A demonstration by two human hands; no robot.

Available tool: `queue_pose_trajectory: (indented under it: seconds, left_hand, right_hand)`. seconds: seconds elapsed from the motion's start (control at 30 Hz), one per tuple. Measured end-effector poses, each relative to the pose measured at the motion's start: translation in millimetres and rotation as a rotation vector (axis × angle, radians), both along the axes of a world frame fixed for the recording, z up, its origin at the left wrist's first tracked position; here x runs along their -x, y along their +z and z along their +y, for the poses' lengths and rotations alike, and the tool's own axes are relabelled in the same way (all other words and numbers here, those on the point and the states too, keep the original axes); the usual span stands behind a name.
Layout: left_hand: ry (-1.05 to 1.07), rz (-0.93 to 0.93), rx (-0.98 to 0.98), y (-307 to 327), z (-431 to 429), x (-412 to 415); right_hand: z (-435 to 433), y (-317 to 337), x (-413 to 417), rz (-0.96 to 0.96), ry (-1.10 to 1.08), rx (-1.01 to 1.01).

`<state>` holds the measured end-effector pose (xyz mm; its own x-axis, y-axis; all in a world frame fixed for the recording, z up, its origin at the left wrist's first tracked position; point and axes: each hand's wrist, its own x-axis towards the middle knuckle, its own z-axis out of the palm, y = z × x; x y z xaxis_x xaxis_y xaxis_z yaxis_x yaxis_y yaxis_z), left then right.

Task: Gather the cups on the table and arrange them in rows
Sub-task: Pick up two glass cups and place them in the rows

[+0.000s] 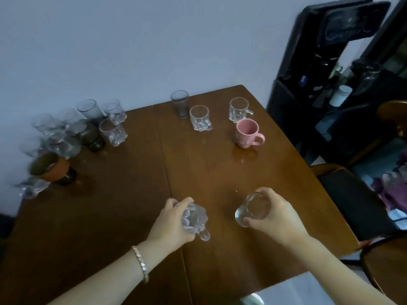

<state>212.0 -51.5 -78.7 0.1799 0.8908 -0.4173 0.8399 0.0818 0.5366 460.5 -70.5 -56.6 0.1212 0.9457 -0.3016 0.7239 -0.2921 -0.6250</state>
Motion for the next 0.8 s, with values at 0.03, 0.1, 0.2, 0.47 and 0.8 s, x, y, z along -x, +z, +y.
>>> queue_pose_trajectory:
  seconds: [0.03, 0.1, 0.2, 0.47, 0.8]
  left_hand:
    - [0.033, 0.012, -0.023, 5, 4, 22]
    - [0.099, 0.038, -0.064, 15, 13, 69]
    - [0.168, 0.091, -0.087, 27, 31, 141]
    - [0.063, 0.311, -0.175, 36, 125, 282]
    - [-0.092, 0.373, -0.079, -5, 227, 324]
  right_hand:
    - [9, 1, 19, 0.0, 0.035, -0.002]
    - [28, 2, 60, 0.008, 0.107, -0.006]
    - [54, 2, 126, 0.025, 0.193, -0.008]
    - [120, -2, 274, 0.033, 0.237, 0.013]
    - [164, -27, 345, -0.014, 0.128, 0.046]
